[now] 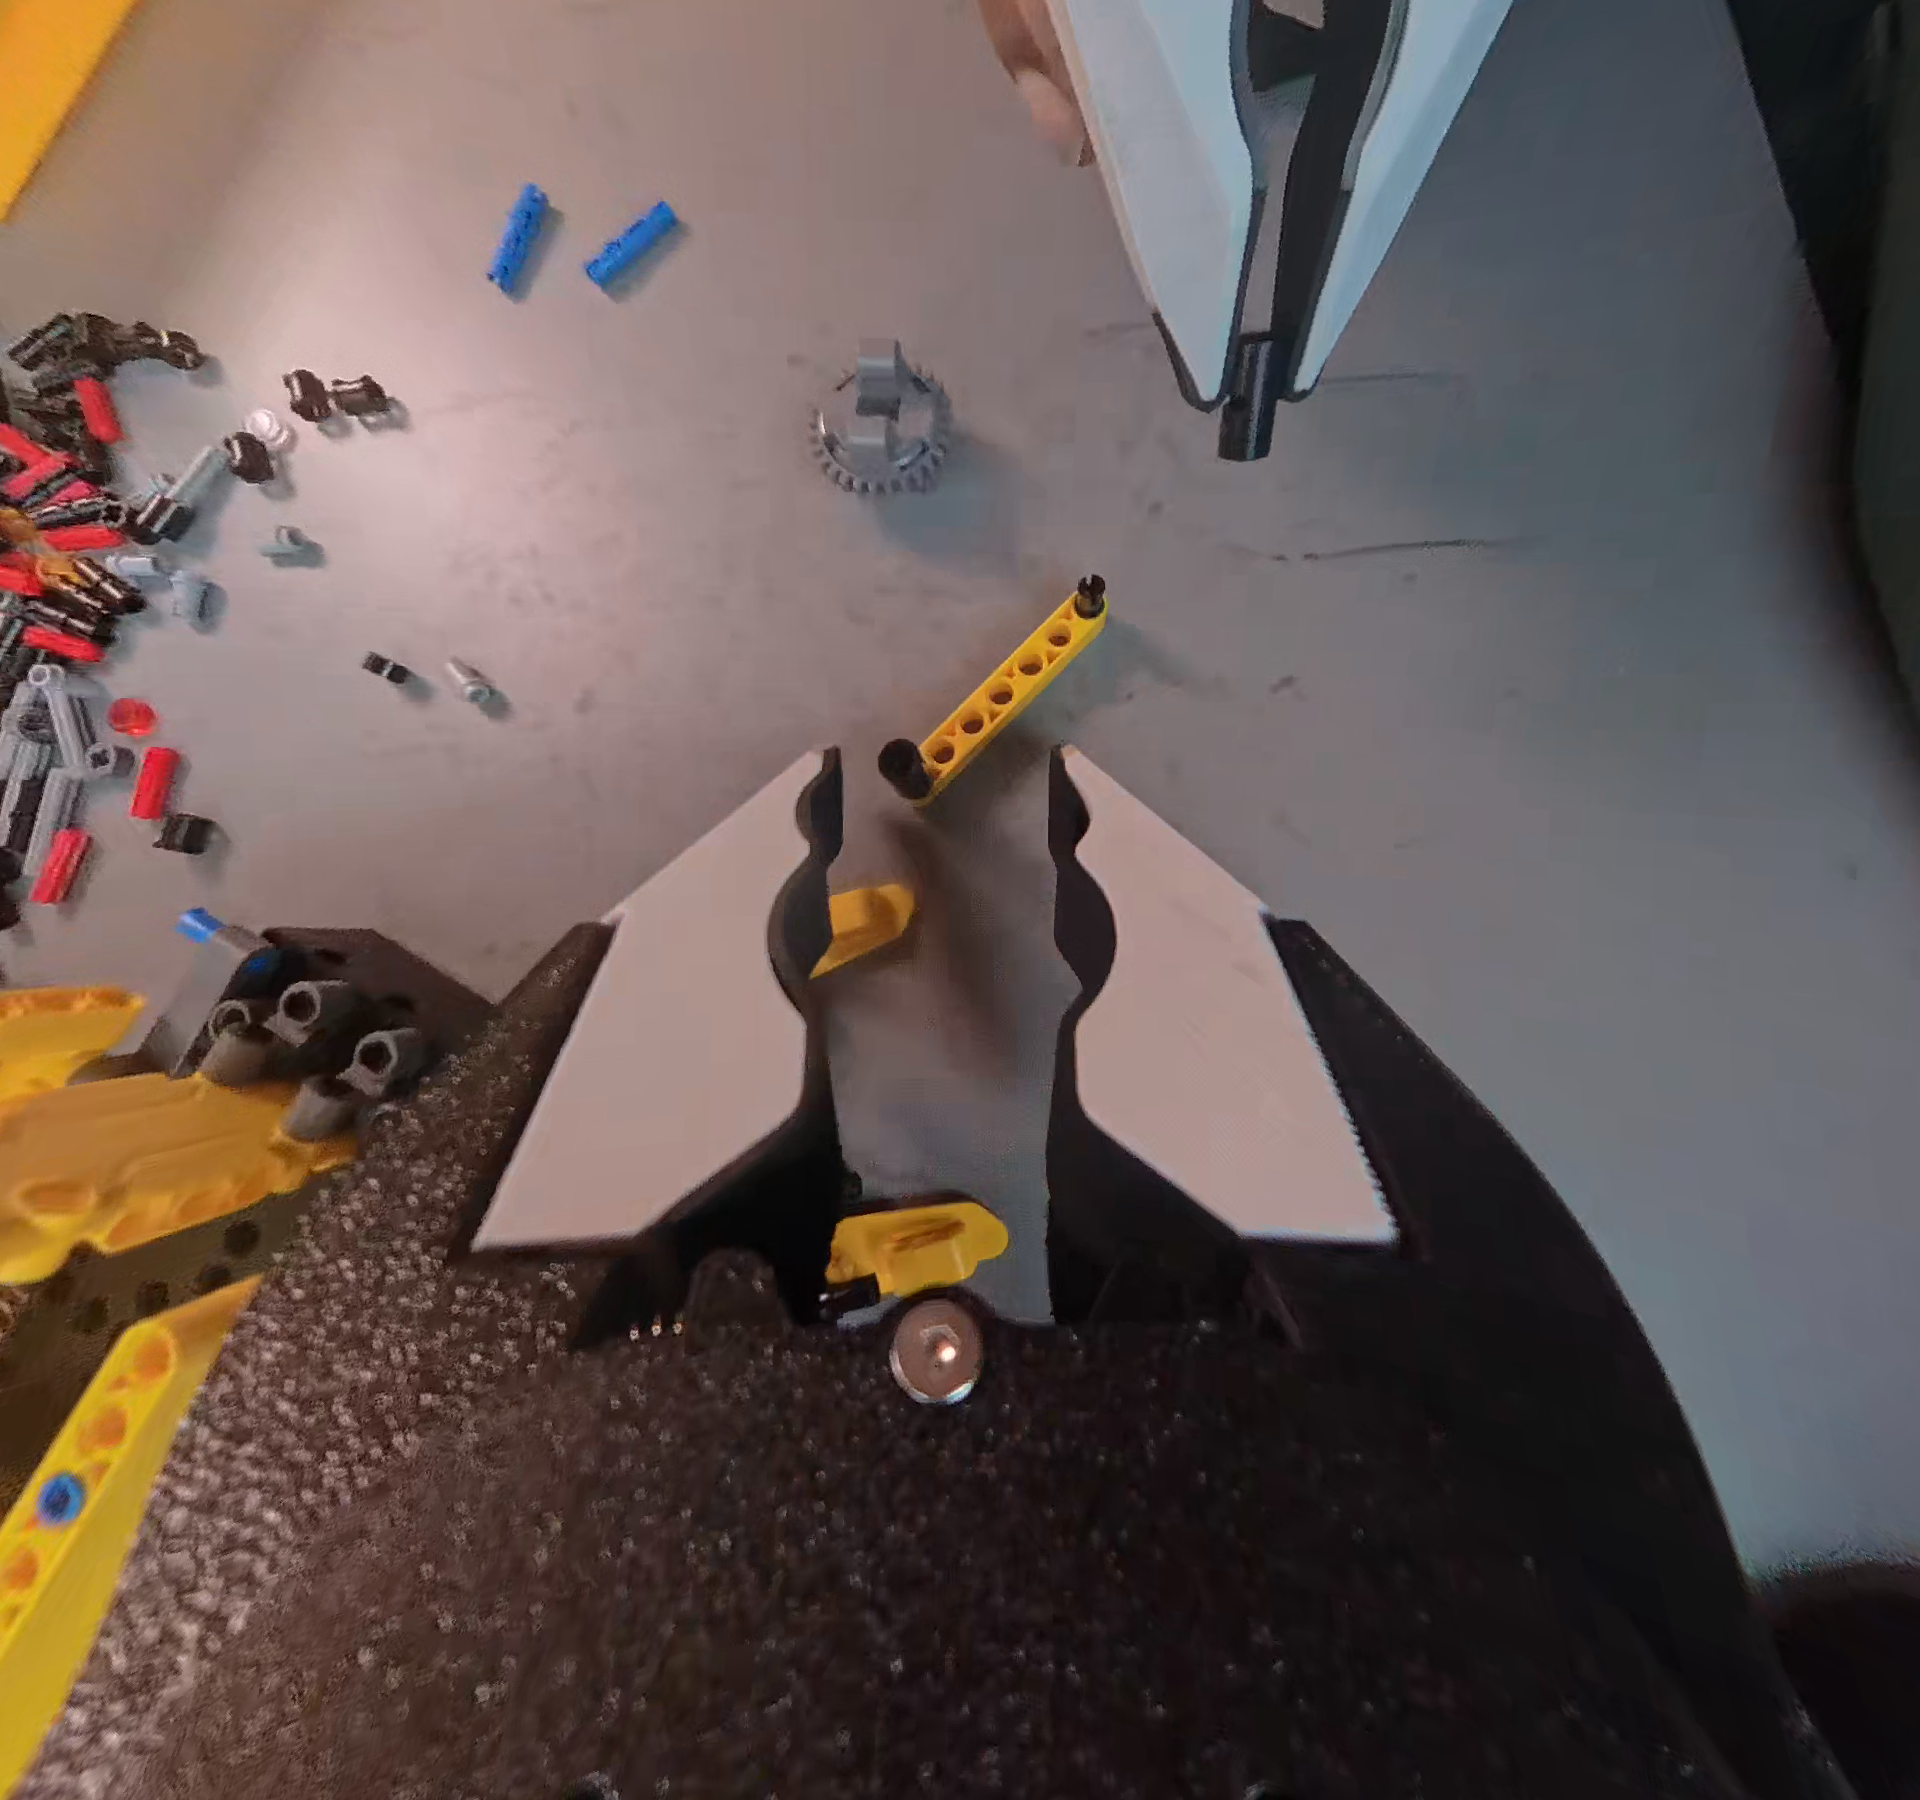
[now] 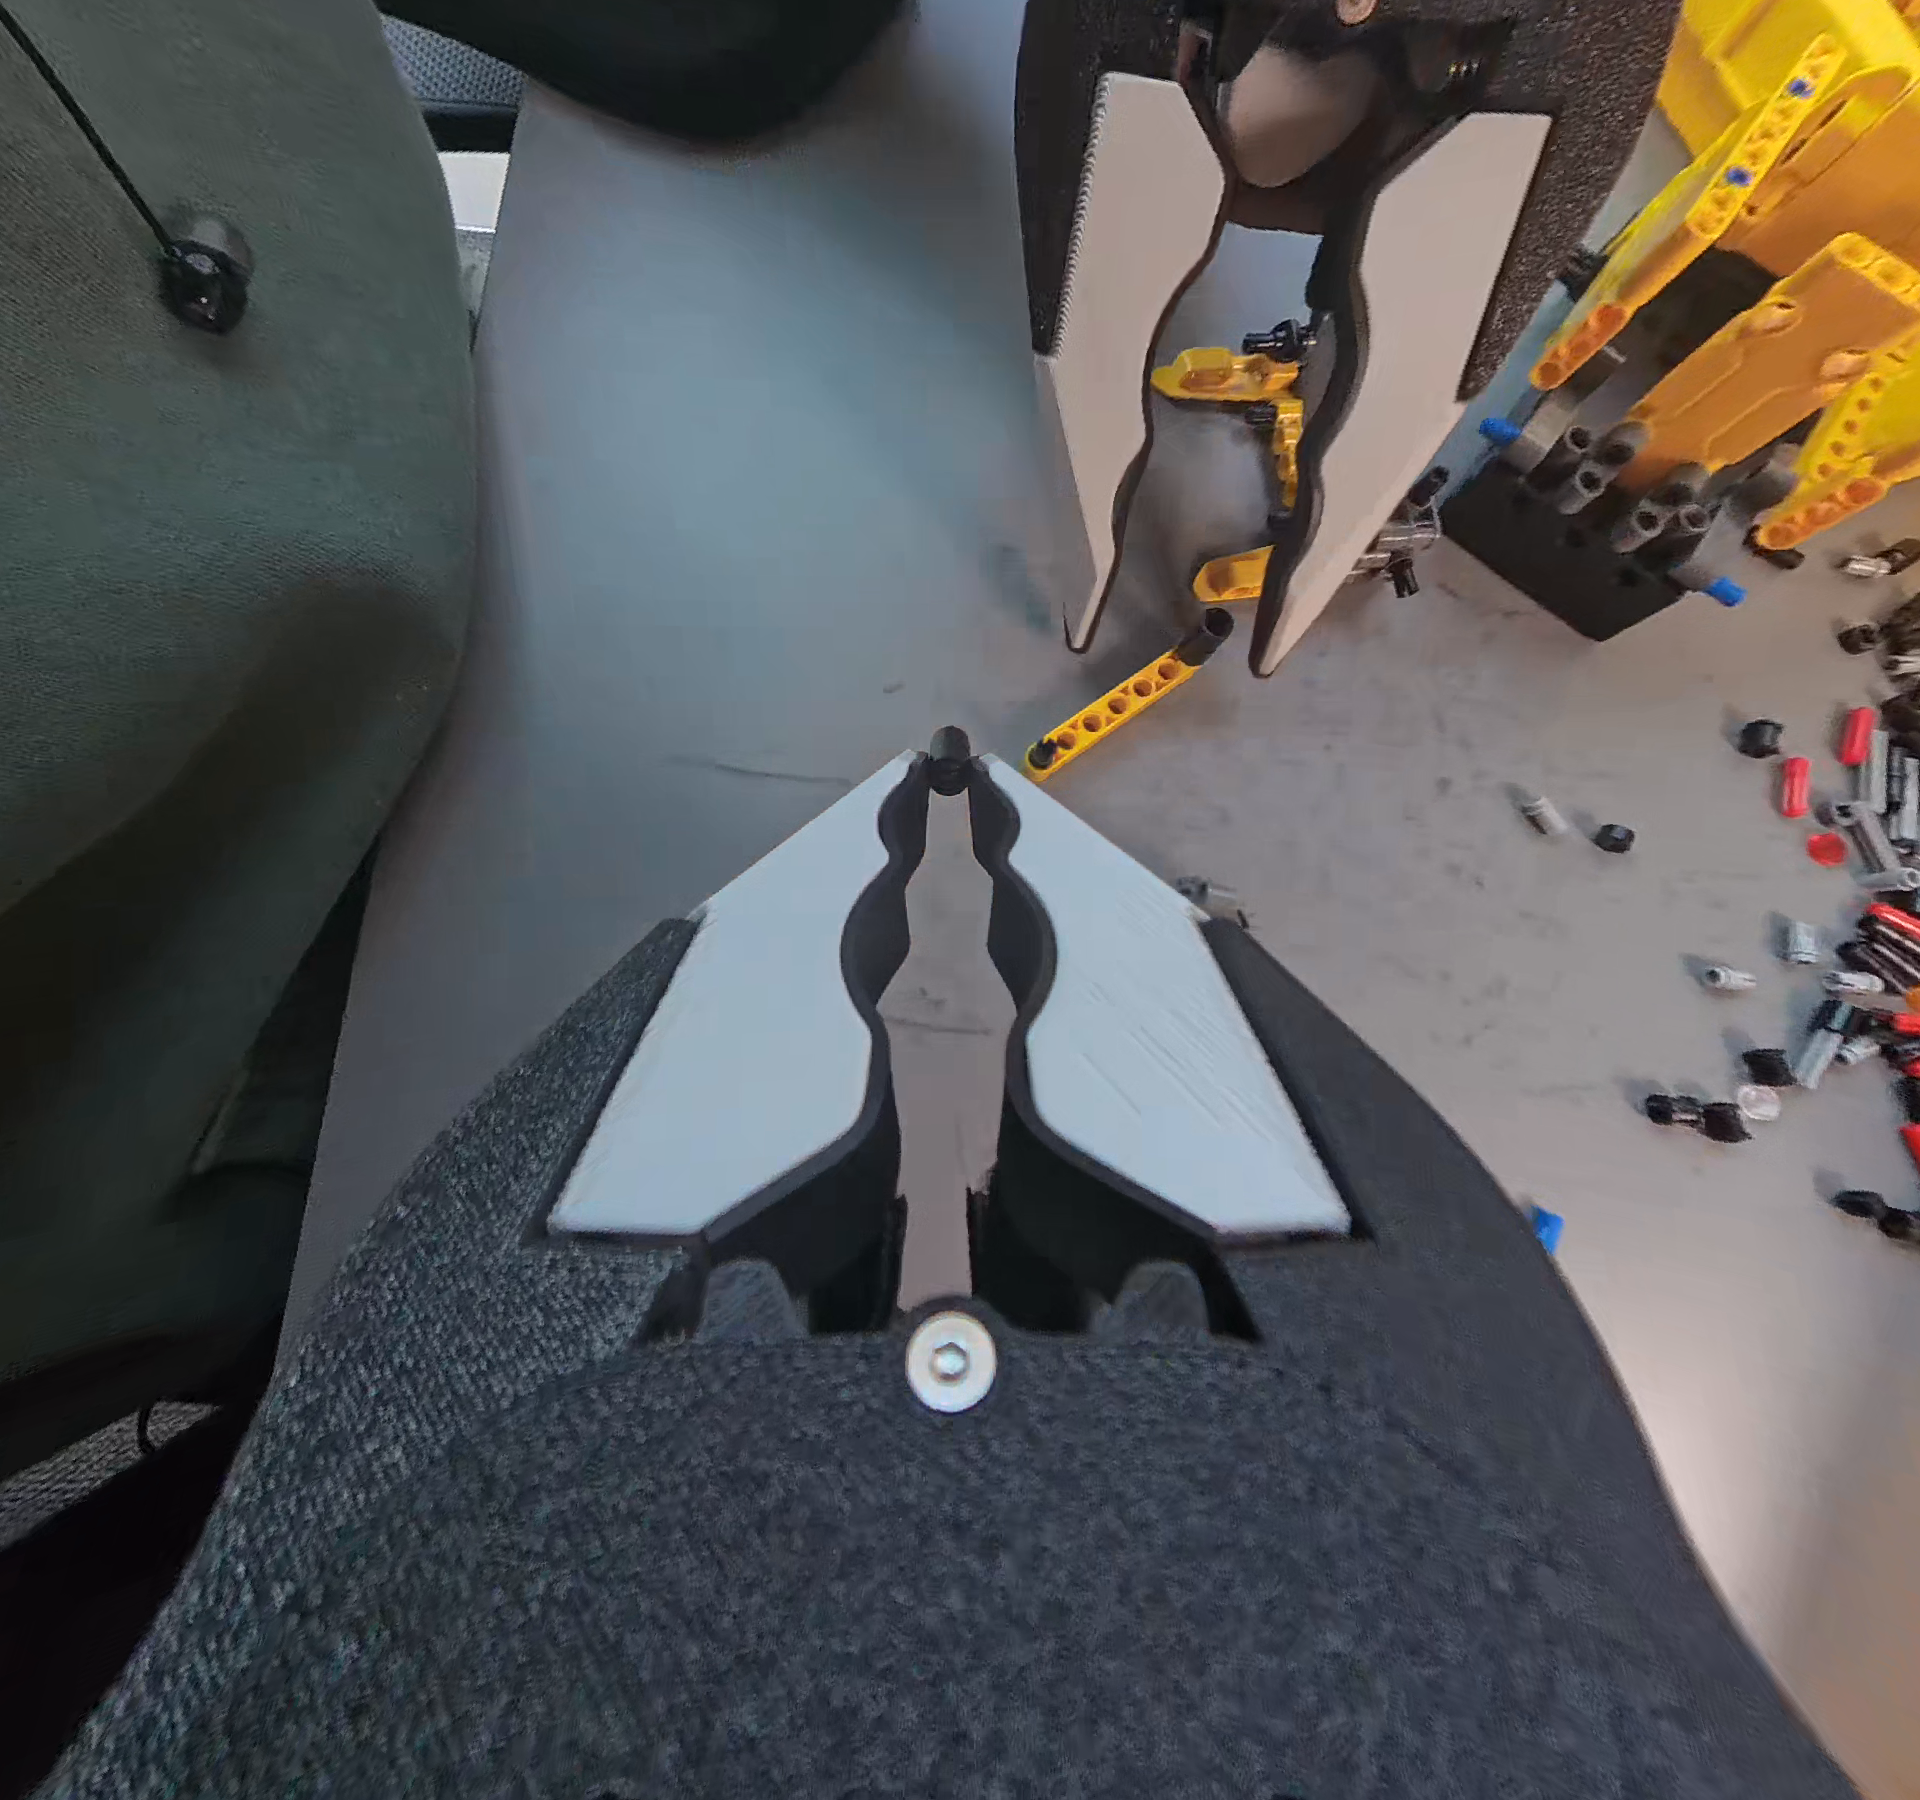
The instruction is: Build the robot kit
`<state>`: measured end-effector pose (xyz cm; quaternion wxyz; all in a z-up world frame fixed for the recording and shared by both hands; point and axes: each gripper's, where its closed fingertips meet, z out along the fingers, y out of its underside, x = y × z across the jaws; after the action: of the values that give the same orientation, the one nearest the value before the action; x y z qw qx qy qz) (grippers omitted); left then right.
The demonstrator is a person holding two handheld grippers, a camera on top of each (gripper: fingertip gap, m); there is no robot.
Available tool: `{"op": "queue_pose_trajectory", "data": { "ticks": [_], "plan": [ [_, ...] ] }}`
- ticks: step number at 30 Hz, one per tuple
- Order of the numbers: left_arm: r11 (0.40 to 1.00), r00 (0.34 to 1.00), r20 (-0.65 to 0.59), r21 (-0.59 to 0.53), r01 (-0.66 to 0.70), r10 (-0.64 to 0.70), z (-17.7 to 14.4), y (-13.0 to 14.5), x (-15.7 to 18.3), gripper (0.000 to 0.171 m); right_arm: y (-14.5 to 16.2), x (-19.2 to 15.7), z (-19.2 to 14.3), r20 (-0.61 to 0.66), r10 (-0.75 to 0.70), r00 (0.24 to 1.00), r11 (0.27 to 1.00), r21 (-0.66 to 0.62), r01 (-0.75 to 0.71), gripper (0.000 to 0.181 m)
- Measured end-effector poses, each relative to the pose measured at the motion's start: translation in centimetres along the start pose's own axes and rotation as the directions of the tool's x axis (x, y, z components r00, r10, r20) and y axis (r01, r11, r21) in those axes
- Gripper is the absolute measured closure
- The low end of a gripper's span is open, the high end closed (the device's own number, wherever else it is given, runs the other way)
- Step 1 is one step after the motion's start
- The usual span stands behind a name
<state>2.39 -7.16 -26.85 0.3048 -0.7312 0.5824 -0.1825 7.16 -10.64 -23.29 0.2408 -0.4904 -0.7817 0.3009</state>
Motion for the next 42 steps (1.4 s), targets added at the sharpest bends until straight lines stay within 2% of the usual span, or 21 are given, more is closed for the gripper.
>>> {"op": "queue_pose_trajectory", "data": {
  "ticks": [3,10,15,20,34,42],
  "plan": [
    [1.0,1.0,-0.014,-0.001,-0.017,0.017,0.4,0.0,0.8,0.148,0.5,0.1,0.2,0.005,0.01,1.0,1.0,-0.012,-0.01,0.175],
    [1.0,1.0,0.005,0.003,0.002,-0.002,0.2,0.2,2.5,0.155,1.6,1.3,0.1,-0.024,0.052,0.998,0.995,-0.085,-0.054,0.175],
    [0.999,0.999,0.004,0.036,0.04,-0.04,0.5,-0.1,2.2,0.15,1.6,1.8,-0.1,-0.012,0.044,0.999,0.978,-0.202,-0.046,0.175],
    [0.997,0.998,-0.014,0.045,0.059,-0.059,0.7,-0.3,2.9,0.165,1.9,2.0,0.5,0.004,0.052,0.999,0.936,-0.35,-0.047,0.175],
    [0.991,0.992,-0.005,0.052,0.125,-0.125,0.8,-0.3,2.9,0.165,2.3,2.4,1.2,0.021,0.049,0.999,0.848,-0.53,-0.03,0.175],
    [0.974,0.977,-0.038,0.085,0.212,-0.21,0.8,-0.4,2.8,0.165,2.8,2.4,1.8,0.062,0.059,0.996,0.82,-0.572,-0.013,0.175]
  ]
}}
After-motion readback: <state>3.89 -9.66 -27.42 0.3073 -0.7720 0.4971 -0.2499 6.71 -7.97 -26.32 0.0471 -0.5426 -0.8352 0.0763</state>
